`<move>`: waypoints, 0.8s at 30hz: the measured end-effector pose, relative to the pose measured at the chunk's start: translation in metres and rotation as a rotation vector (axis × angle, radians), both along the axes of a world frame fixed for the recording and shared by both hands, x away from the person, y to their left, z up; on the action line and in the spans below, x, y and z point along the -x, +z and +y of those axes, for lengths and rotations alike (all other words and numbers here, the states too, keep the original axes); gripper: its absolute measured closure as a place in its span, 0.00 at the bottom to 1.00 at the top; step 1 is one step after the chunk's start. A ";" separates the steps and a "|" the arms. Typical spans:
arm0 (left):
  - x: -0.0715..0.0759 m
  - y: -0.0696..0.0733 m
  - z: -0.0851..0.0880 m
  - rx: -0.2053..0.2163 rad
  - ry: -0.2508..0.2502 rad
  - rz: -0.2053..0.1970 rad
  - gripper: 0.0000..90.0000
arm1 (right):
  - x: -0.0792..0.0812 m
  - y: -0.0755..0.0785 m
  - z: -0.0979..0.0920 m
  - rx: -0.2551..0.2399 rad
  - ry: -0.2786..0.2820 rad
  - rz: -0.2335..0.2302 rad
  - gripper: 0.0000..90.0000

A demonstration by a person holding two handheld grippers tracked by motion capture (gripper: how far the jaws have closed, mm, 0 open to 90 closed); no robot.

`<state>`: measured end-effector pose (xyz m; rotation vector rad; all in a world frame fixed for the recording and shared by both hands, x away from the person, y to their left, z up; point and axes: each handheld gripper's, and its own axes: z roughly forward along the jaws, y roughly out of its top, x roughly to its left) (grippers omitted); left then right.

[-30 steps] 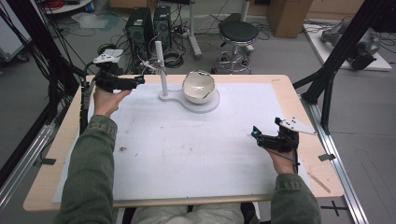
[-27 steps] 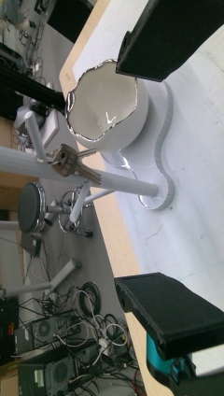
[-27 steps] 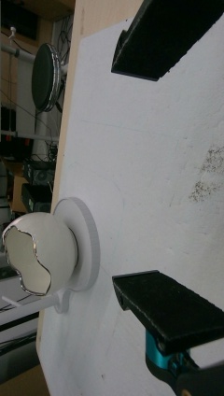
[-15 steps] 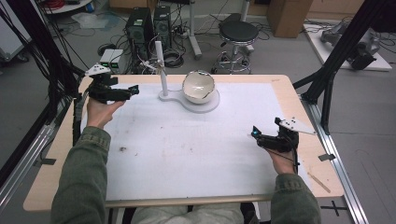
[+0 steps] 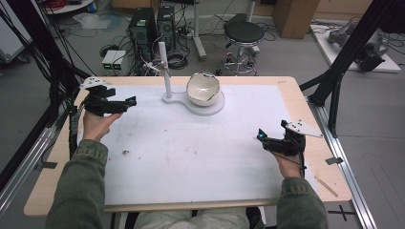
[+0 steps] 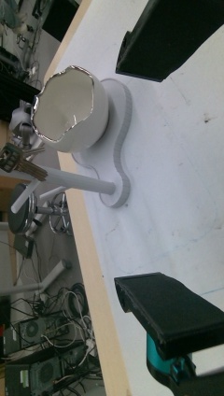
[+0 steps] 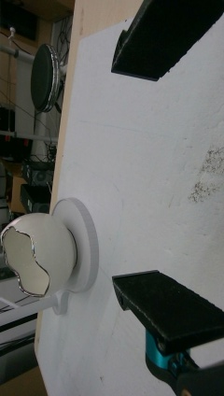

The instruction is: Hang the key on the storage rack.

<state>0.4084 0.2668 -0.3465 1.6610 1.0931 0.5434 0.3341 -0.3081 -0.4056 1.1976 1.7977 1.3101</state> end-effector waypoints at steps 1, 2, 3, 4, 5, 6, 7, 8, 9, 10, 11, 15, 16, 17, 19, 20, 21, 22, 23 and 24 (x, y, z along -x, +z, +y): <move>0.001 -0.001 0.001 -0.004 0.003 0.002 0.02 | 0.000 0.000 0.000 0.001 0.000 -0.001 0.01; 0.003 -0.002 0.002 -0.002 0.006 0.002 0.02 | 0.000 0.000 0.000 0.003 0.001 -0.003 0.01; 0.004 -0.003 0.003 -0.002 0.009 0.004 0.02 | 0.000 0.000 0.000 0.005 0.001 -0.004 0.01; 0.005 -0.004 0.004 -0.001 0.010 0.005 0.02 | 0.000 0.000 0.000 0.003 0.000 -0.002 0.01; 0.007 -0.006 0.005 -0.007 0.010 0.009 0.02 | 0.000 0.000 0.000 0.003 0.000 -0.002 0.01; 0.008 -0.007 0.006 -0.008 0.013 0.009 0.02 | 0.000 0.000 0.000 0.003 -0.001 -0.001 0.01; 0.009 -0.008 0.007 -0.006 0.015 0.011 0.02 | 0.000 0.000 0.000 0.003 -0.001 0.000 0.01; 0.010 -0.008 0.007 -0.011 0.016 0.016 0.02 | 0.000 0.000 0.000 0.004 0.000 -0.002 0.01; 0.012 -0.008 0.007 -0.015 0.016 0.013 0.02 | 0.000 0.000 0.000 0.004 0.001 -0.001 0.01; 0.013 -0.008 0.007 -0.014 0.016 0.011 0.02 | 0.000 0.000 0.000 0.007 -0.001 -0.003 0.01; 0.014 -0.008 0.007 -0.014 0.014 0.006 0.02 | 0.000 0.000 0.000 0.005 -0.002 -0.004 0.01; 0.021 -0.010 0.009 -0.017 0.021 -0.004 0.02 | 0.000 0.000 -0.001 0.004 -0.002 -0.004 0.01; 0.023 -0.011 0.011 -0.014 0.025 -0.002 0.02 | 0.000 0.000 -0.001 0.002 -0.004 -0.004 0.01; 0.025 -0.013 0.012 -0.011 0.027 -0.003 0.02 | 0.000 0.000 -0.001 0.001 -0.004 -0.003 0.01; 0.030 -0.017 0.015 -0.008 0.031 -0.005 0.02 | 0.000 0.000 0.000 0.002 -0.003 0.000 0.01; 0.032 -0.018 0.017 -0.011 0.033 -0.002 0.02 | 0.000 0.000 0.000 0.002 -0.003 0.000 0.01; 0.034 -0.020 0.019 -0.015 0.031 0.000 0.02 | 0.000 0.000 0.000 0.003 -0.003 0.000 0.01; 0.036 -0.021 0.020 -0.013 0.031 -0.002 0.02 | 0.000 0.000 0.000 0.003 -0.004 -0.001 0.01; 0.039 -0.022 0.021 -0.012 0.030 -0.004 0.02 | 0.000 0.000 0.000 0.002 -0.004 -0.001 0.01; 0.041 -0.023 0.022 -0.012 0.030 -0.007 0.02 | 0.000 0.000 0.000 0.002 -0.004 0.000 0.01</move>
